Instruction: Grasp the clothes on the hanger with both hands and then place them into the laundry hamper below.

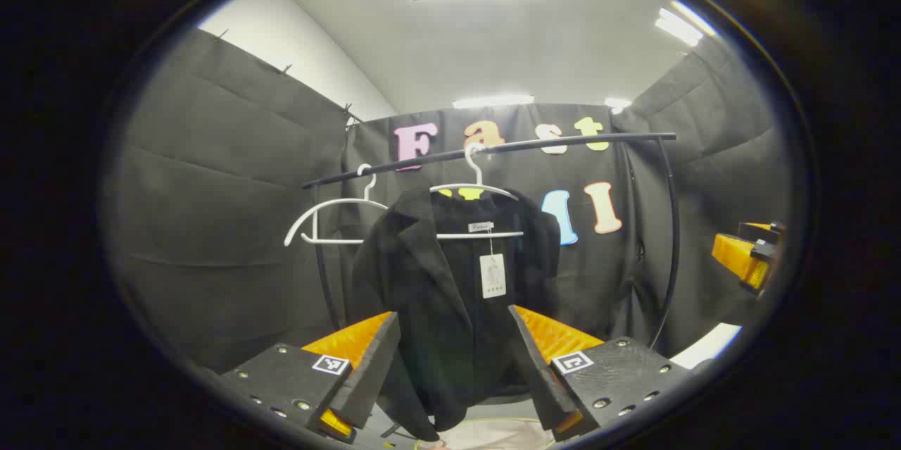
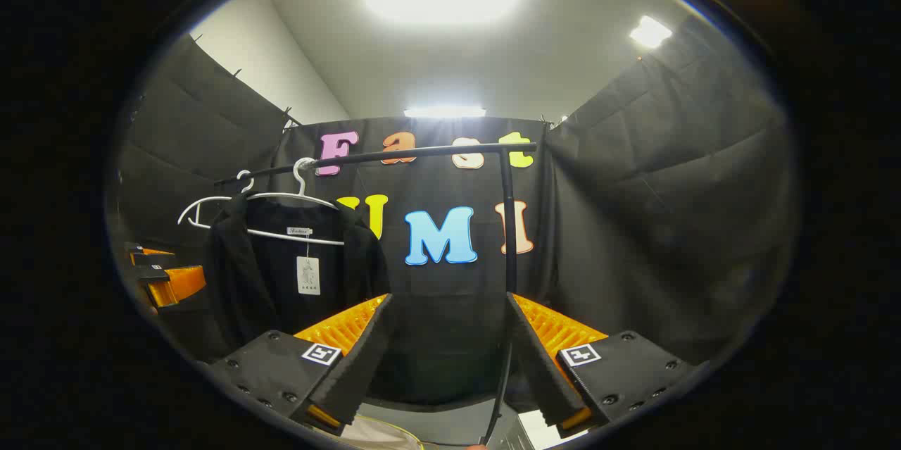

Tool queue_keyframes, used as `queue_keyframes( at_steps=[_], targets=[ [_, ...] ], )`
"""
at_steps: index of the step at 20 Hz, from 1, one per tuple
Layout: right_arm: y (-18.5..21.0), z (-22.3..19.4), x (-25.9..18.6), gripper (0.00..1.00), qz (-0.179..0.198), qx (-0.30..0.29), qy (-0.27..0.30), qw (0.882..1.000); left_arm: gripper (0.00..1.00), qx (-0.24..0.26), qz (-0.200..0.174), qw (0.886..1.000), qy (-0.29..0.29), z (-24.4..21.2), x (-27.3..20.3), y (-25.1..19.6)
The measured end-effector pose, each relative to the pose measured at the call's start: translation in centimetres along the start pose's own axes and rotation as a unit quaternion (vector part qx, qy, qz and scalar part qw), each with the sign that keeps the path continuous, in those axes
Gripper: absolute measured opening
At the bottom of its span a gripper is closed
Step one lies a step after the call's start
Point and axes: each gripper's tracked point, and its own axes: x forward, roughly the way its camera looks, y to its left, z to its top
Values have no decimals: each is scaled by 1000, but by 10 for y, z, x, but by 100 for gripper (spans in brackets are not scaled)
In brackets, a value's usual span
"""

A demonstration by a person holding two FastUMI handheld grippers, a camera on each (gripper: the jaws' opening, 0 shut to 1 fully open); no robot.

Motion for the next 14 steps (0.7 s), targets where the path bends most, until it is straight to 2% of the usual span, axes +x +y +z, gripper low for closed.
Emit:
queue_keyframes(
  at_steps=[14],
  targets=[
    [5,-1,1,96,-17,2,9,1000,89,3,-1,1000,-1,0,10,10]
  ],
)
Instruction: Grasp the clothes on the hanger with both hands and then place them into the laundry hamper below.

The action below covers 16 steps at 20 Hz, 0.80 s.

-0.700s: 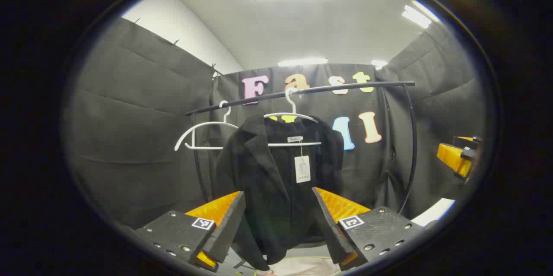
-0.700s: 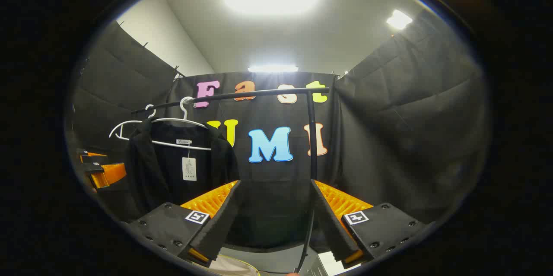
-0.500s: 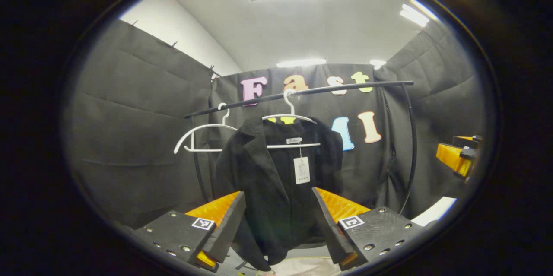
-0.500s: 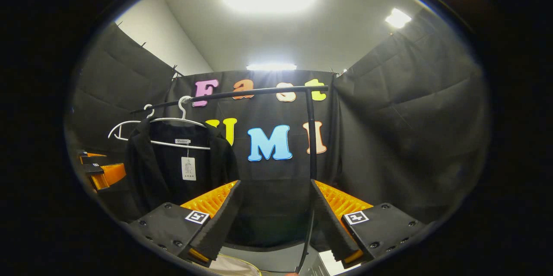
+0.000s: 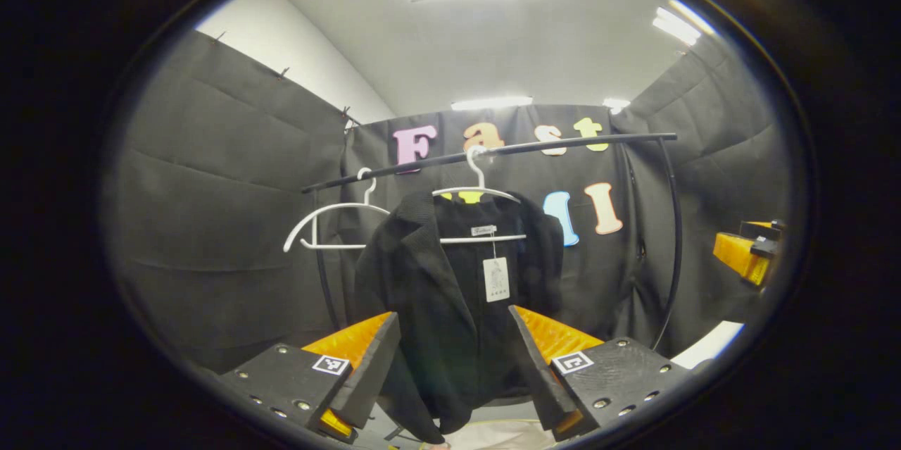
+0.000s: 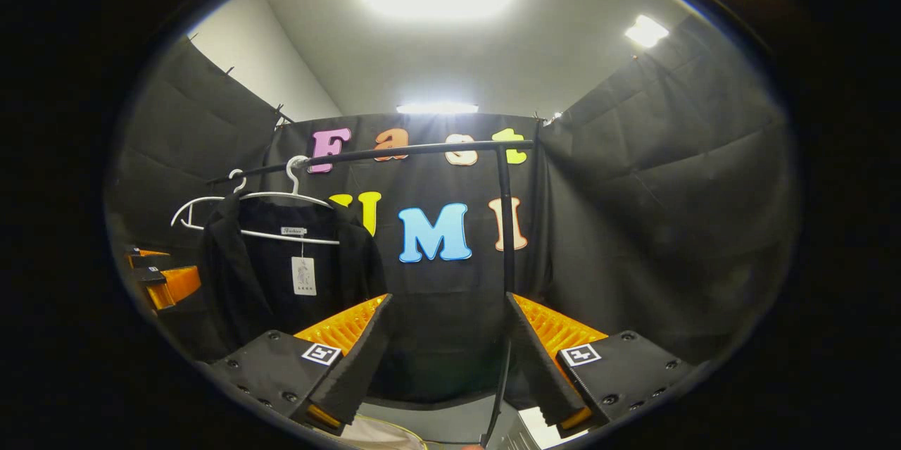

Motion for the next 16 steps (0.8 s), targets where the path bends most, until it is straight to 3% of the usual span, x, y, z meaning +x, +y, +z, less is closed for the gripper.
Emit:
queue_keyframes(
  at_steps=[10,16],
  targets=[
    [32,4,6,97,-4,-4,6,1000,89,-2,-27,1000,9,-4,24,18],
    [84,11,28,97,44,5,6,999,89,-15,-22,1000,8,6,38,37]
  ],
)
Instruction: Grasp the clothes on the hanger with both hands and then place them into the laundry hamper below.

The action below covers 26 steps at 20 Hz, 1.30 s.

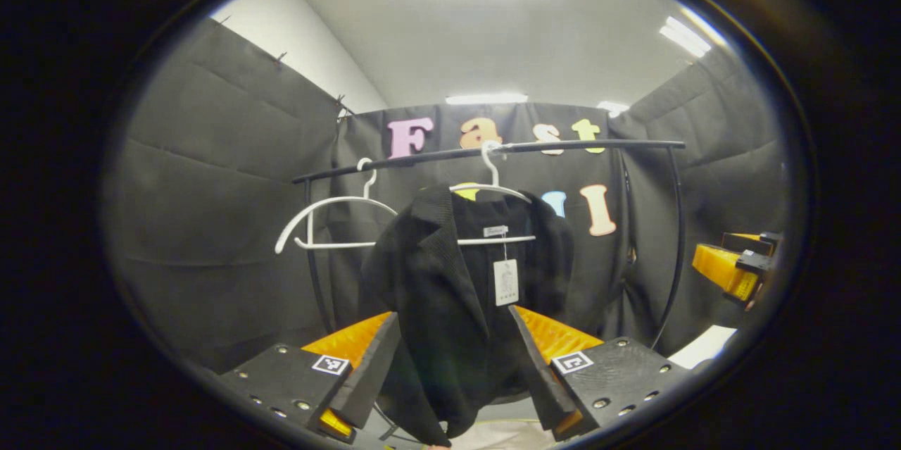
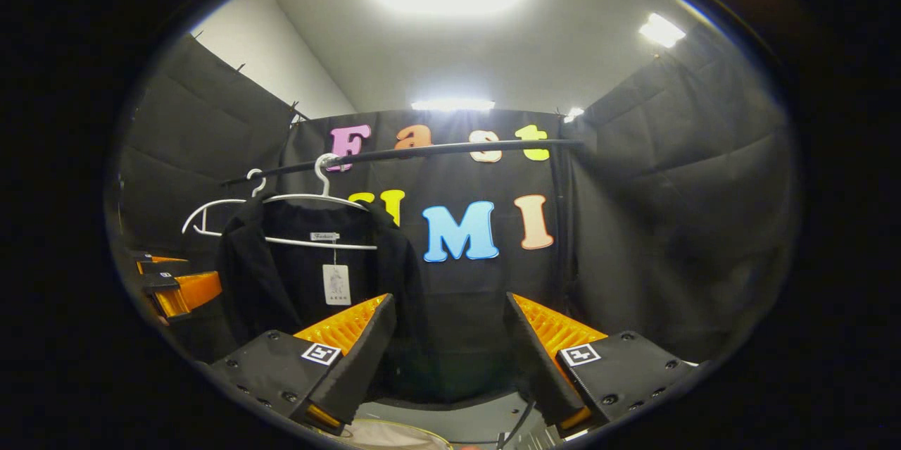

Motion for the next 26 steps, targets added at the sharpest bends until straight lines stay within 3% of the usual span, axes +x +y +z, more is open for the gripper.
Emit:
queue_keyframes(
  at_steps=[15,26],
  targets=[
    [53,-6,112,97,129,16,4,991,89,7,62,998,0,13,77,-17],
    [70,-43,200,97,165,33,47,985,89,38,116,992,12,4,129,-23]
  ],
)
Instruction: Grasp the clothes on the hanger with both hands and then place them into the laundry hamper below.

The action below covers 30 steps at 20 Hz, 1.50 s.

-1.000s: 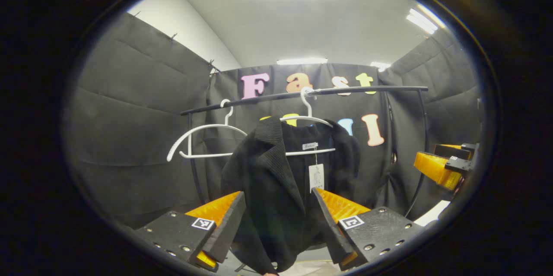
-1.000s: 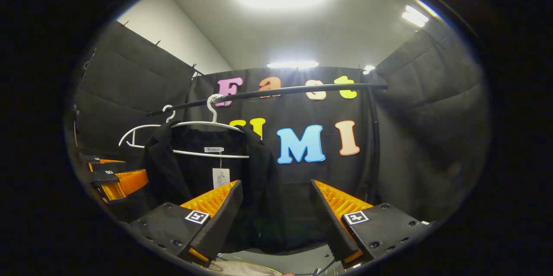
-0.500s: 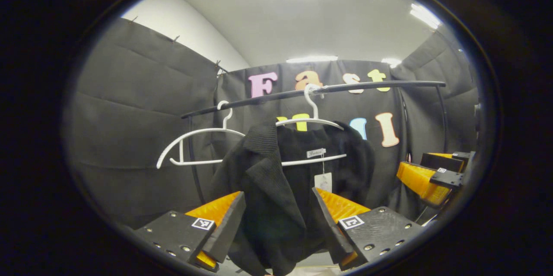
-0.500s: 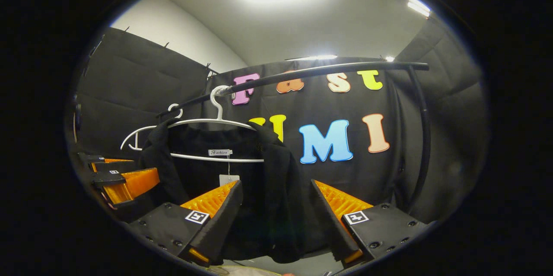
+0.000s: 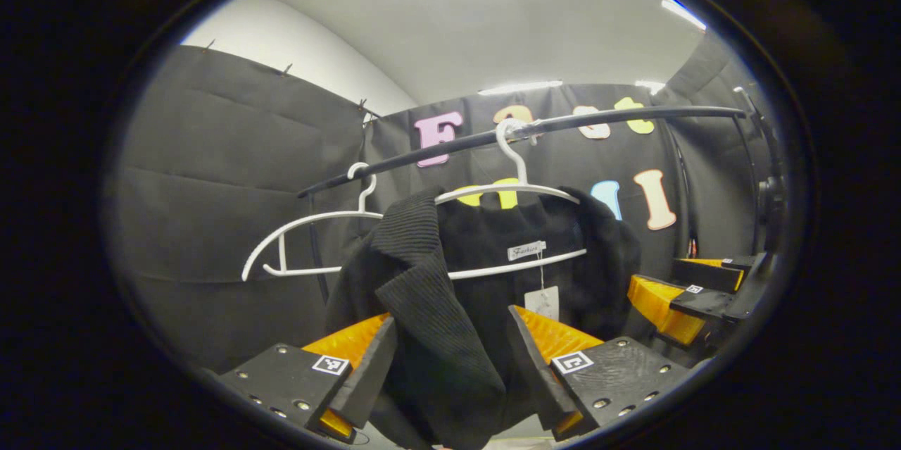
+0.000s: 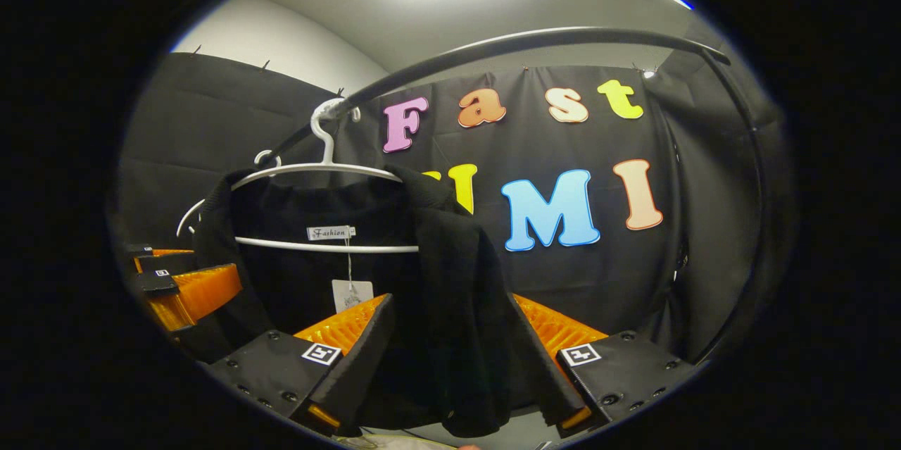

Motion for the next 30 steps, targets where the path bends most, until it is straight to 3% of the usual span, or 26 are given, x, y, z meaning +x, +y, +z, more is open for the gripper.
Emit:
queue_keyframes(
  at_steps=[8,15,17,21,22,23,24,25,26,29,30],
  targets=[
    [5,-13,54,95,30,21,13,999,89,-10,41,999,26,-17,30,5],
    [13,-23,91,95,29,39,24,999,89,-4,71,996,55,-40,53,11],
    [18,-27,98,93,33,44,30,998,80,-6,79,995,62,-44,57,16],
    [10,-33,103,29,20,41,39,998,78,-26,80,994,71,-50,57,22],
    [9,-32,103,22,17,43,38,998,78,-29,76,994,72,-52,59,23],
    [9,-31,103,12,15,42,35,998,64,-25,96,993,71,-53,58,34],
    [9,-28,99,11,18,36,30,999,51,-30,107,991,69,-54,56,42],
    [8,-23,98,12,19,29,17,999,37,-45,99,992,65,-54,56,42],
    [9,-16,95,5,24,23,0,999,23,-63,77,993,63,-53,56,36],
    [-4,4,84,5,1,-1,-39,999,1,-55,113,991,55,-55,51,63],
    [-6,8,84,4,-5,-9,-46,999,3,-59,113,991,51,-52,50,64]
  ],
)
